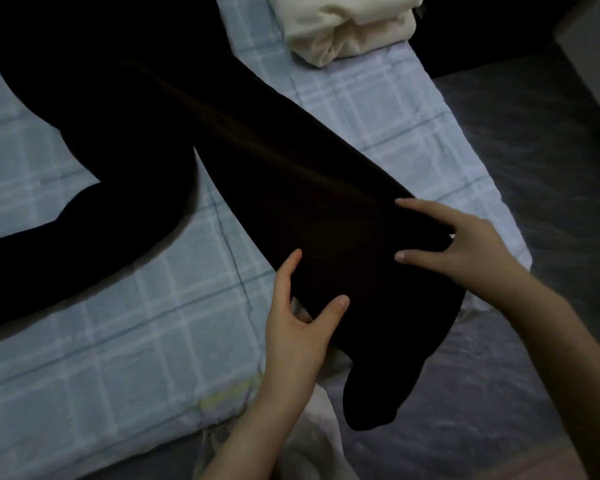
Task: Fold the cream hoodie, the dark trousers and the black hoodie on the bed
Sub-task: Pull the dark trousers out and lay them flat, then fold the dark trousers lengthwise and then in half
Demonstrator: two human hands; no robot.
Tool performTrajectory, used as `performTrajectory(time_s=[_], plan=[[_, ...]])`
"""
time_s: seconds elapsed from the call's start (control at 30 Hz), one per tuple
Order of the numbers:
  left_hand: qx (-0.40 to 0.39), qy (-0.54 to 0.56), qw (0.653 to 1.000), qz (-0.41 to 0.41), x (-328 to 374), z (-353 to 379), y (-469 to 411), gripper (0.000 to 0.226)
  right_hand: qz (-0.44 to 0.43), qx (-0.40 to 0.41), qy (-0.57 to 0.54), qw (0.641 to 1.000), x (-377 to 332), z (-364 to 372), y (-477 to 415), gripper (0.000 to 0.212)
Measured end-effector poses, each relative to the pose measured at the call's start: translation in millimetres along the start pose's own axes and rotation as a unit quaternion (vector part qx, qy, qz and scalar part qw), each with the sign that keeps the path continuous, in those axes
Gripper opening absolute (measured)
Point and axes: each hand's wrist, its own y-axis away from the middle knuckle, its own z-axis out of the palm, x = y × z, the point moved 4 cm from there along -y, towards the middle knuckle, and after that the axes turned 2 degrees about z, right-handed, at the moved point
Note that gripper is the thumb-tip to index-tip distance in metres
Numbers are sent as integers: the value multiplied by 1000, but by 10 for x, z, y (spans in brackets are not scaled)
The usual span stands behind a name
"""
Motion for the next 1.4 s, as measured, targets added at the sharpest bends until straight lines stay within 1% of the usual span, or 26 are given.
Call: performTrajectory(time_s=[0.07,0.1,0.17,0.2,0.23,0.27,0.3,0.33,0.37,0.4,0.5,0.57,0.63,0.73,0.83,0.9,0.93,0.97,1.0,1.03,1.07,1.13,1.2,1.27,1.33,1.4], plan=[[11,-24,1000,7,25,58,22,76,-4,56,54,997,21,-55,10,71],[9,-51,999,4,34,91,19,79,7,58,84,995,39,-17,-8,73],[-9,-140,990,-17,38,140,-17,80,67,13,168,983,110,180,-25,74],[-24,-216,976,-29,48,142,-31,78,89,5,201,975,130,278,-17,74],[-26,-320,947,-20,87,120,-38,75,84,31,222,971,94,349,-14,72],[-7,-424,906,19,147,82,-42,71,53,77,226,970,8,402,-6,68],[31,-496,864,76,221,48,-46,68,9,119,217,969,-111,465,10,63],[66,-529,836,128,292,27,-59,66,-36,146,203,968,-229,556,25,60],[80,-541,819,175,333,19,-102,64,-66,149,192,968,-322,680,32,57],[65,-554,803,209,335,22,-189,61,-78,134,193,969,-376,819,28,56],[-32,-611,761,219,69,-30,-557,57,-40,68,264,961,-277,1185,-63,53],[-61,-615,757,212,-185,-106,-711,58,-28,71,299,951,-136,1289,-132,54],[-60,-613,755,226,-338,-150,-762,58,-30,88,302,949,-88,1328,-180,55],[-69,-618,751,222,-287,-125,-779,60,-26,89,315,945,-126,1343,-201,57],[-116,-591,771,206,-14,-212,-741,61,-8,76,330,941,-268,1308,-161,60],[-116,-555,795,214,295,-555,-718,57,21,72,349,934,-430,1290,-135,60],[-83,-544,800,237,487,-852,-708,55,52,86,339,936,-567,1313,-119,57],[-32,-542,795,270,678,-1214,-698,52,83,109,304,943,-751,1382,-98,55],[24,-544,783,299,831,-1620,-684,49,89,130,251,955,-986,1508,-77,54],[70,-555,771,305,926,-2049,-675,48,63,138,194,969,-1274,1692,-48,50],[106,-577,757,288,988,-2482,-666,49,26,129,137,982,-1581,1921,-16,47],[142,-641,725,206,1022,-3265,-656,60,-14,92,28,995,-2111,2397,5,48],[114,-701,693,126,949,-3839,-687,72,12,76,-50,996,-2455,2783,-102,54],[72,-727,678,74,818,-4209,-750,79,61,70,-98,991,-2658,3076,-262,58],[44,-735,674,57,662,-4374,-792,77,91,84,-121,985,-2738,3267,-362,64],[25,-721,689,63,474,-4418,-808,69,120,101,-105,982,-2746,3362,-416,69]])
